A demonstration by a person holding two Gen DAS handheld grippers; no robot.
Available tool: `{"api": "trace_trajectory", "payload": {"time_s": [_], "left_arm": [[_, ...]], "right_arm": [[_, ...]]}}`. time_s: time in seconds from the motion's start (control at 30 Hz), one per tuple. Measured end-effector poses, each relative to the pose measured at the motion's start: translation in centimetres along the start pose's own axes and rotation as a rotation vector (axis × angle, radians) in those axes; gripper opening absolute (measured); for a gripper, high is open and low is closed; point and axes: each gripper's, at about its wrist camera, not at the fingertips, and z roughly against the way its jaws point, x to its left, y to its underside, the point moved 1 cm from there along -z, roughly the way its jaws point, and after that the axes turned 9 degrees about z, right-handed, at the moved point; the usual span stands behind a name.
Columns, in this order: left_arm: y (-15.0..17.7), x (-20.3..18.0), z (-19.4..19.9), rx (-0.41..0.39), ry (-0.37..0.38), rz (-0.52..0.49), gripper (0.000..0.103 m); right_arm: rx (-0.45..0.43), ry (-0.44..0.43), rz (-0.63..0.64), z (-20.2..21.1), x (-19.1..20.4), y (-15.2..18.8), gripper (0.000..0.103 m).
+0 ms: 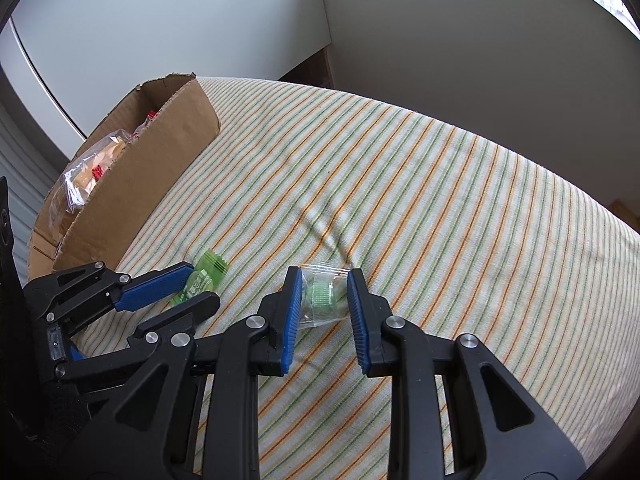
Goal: Organize snacks
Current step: 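Grasp the clear candy bag with the right tool while the left tool grasps the green packet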
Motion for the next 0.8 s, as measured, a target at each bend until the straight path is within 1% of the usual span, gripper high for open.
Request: {"api": "trace_trajectory", "payload": {"time_s": [0.23, 0.4, 0.57, 0.8], "left_arm": [[0.6, -1.3, 0.5, -0.012, -0.005, -0.029, 0.021], [0.8, -1.5, 1.1, -0.022, 0.010, -0.032, 0.021], [0.8, -1.4, 2.6, -0.051, 0.049, -0.017, 0.021], [0.4, -1.2, 5.5, -0.123, 0.098, 0.003, 0.021]], "right_arm": [[-0.004, 0.014, -0.006, 0.7, 0.2, 0.8, 0.024], [-0.010, 0.024, -0.030, 1.4, -0.1, 1.5, 0.024], [-0.031, 0.037, -0.060, 2.8, -0.4, 1.8, 0.024], [-0.090, 0.047, -0.074, 5.2, 0.7, 1.2, 0.024]]}}
